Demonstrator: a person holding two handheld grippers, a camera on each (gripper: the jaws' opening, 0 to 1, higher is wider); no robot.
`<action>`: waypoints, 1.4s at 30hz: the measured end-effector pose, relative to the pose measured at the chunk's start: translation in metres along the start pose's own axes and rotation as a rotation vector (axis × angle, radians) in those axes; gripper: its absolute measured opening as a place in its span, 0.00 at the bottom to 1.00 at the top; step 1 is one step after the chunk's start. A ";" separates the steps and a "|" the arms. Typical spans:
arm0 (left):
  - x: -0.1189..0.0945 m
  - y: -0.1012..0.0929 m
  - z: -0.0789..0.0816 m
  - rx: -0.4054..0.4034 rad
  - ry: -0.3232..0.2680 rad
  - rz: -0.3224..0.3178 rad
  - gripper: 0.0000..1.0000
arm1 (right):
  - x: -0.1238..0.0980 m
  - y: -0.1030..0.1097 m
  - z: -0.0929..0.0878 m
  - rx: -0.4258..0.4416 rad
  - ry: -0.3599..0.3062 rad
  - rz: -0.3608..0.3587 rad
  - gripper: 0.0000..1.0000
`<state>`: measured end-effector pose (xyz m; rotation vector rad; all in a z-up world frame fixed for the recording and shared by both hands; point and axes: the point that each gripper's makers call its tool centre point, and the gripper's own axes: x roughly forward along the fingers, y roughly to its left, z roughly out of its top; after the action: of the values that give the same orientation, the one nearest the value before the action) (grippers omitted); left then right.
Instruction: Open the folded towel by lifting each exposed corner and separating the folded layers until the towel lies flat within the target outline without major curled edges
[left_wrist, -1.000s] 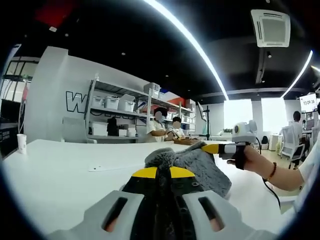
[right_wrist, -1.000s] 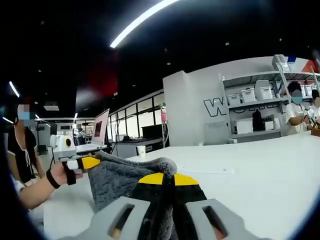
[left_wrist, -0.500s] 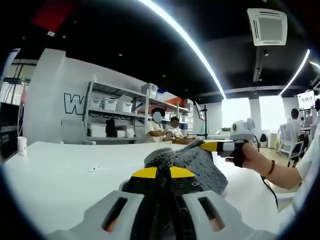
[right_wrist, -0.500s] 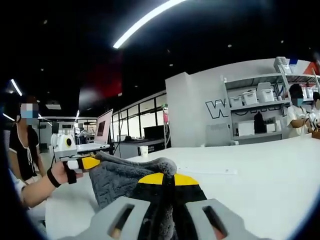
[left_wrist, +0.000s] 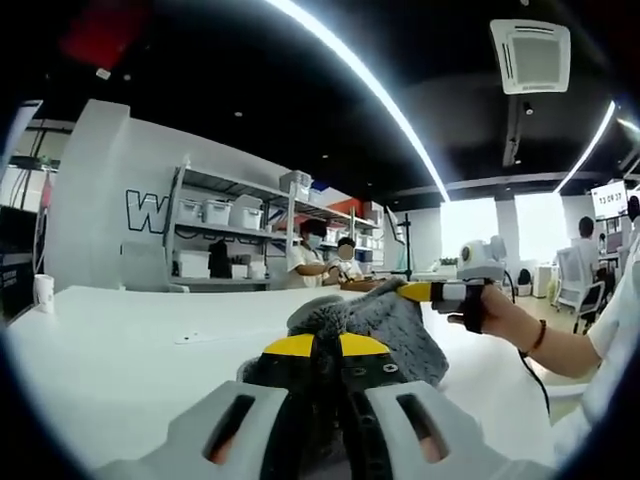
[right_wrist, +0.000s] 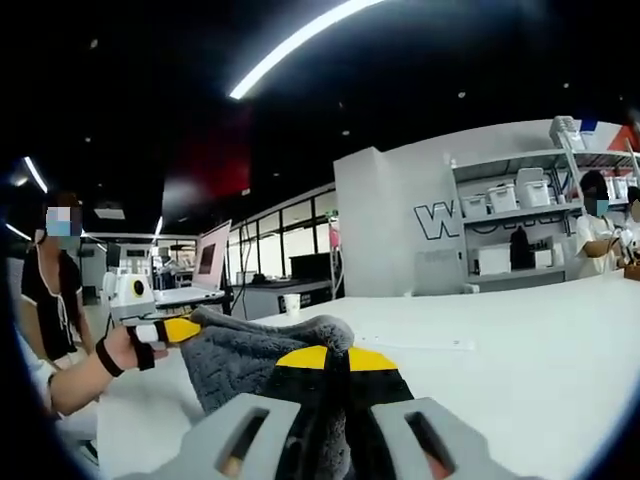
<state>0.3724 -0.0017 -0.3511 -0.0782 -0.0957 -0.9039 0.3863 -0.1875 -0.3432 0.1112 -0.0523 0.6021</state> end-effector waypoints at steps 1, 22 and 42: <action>-0.001 -0.001 0.001 0.000 -0.004 -0.003 0.04 | -0.001 0.000 0.000 -0.001 -0.002 0.000 0.00; -0.014 -0.018 -0.001 -0.006 -0.030 -0.026 0.05 | -0.012 0.008 0.001 -0.011 -0.009 0.018 0.00; -0.014 -0.037 0.013 -0.019 -0.062 -0.076 0.05 | -0.022 0.008 0.016 -0.026 -0.035 0.008 0.00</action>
<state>0.3342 -0.0122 -0.3391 -0.1211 -0.1480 -0.9784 0.3639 -0.1955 -0.3286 0.0960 -0.0942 0.6072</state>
